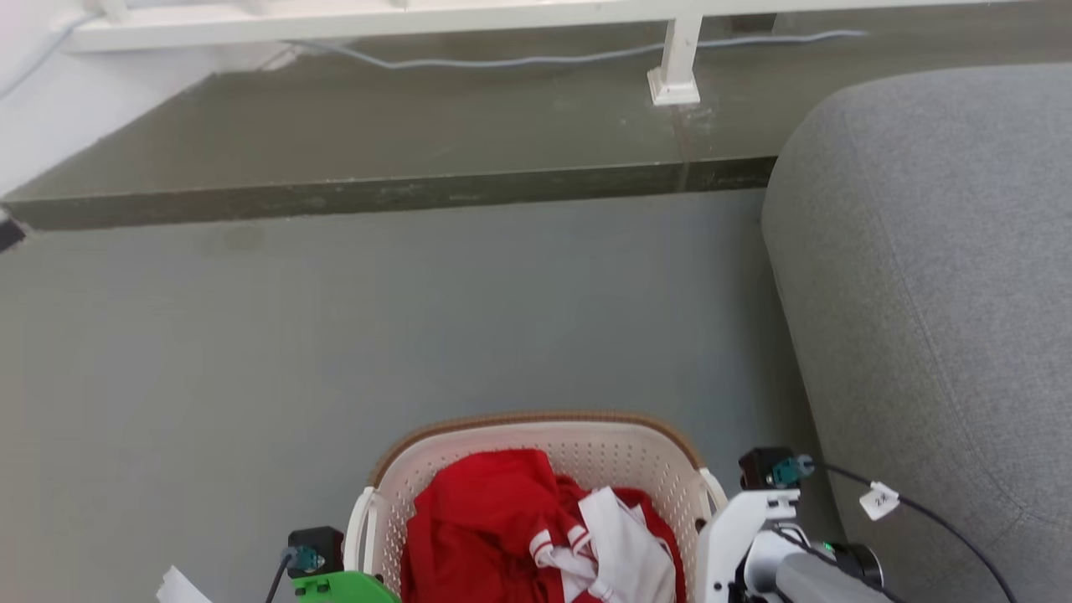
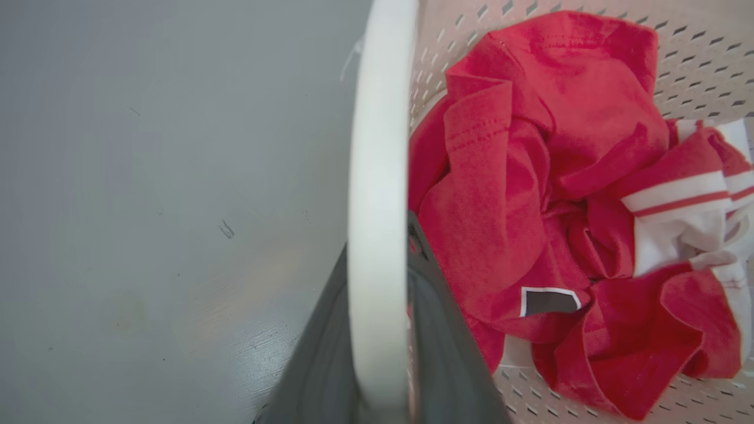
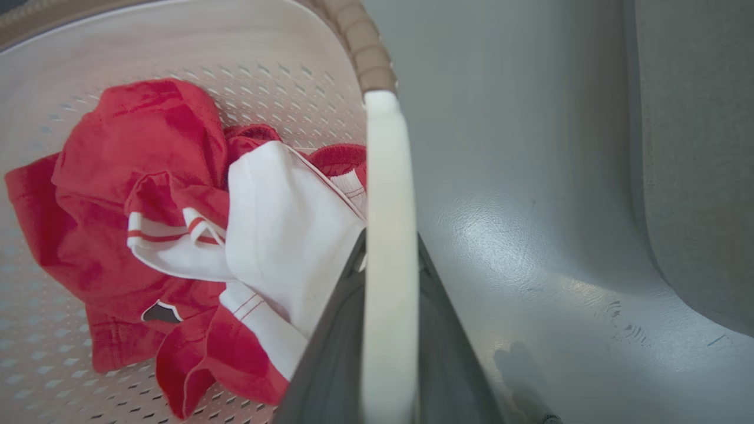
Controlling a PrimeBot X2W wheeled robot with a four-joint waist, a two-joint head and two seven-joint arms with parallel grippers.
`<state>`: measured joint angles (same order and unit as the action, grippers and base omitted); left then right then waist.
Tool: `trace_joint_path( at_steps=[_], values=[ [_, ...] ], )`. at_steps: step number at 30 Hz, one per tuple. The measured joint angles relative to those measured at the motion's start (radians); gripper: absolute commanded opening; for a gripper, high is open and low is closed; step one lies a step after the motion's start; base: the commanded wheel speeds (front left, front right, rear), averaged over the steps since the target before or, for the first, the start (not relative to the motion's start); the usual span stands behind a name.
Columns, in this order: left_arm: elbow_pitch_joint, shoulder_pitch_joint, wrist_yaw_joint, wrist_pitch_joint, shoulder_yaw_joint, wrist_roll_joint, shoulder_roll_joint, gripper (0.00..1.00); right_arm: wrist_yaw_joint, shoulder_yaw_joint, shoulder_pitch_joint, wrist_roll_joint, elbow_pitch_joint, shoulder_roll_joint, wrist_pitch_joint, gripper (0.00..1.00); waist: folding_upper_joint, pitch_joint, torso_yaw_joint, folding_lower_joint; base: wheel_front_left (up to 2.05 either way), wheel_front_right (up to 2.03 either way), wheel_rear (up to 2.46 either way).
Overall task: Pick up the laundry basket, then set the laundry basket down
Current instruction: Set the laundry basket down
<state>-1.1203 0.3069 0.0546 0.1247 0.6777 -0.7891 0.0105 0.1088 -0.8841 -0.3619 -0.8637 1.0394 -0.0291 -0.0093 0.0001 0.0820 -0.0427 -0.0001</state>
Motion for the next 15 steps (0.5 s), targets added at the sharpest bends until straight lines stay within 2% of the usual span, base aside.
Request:
trace_joint_path(
  at_steps=[15],
  values=[
    [0.004, 0.18, 0.017, 0.026, -0.029, 0.002, -0.005, 0.0, 0.009, 0.007, -0.197, -0.008, -0.005, -0.007, -0.027, 0.0, 0.0, 0.147, -0.006, 0.0001, 0.0, 0.0, 0.0]
  ],
)
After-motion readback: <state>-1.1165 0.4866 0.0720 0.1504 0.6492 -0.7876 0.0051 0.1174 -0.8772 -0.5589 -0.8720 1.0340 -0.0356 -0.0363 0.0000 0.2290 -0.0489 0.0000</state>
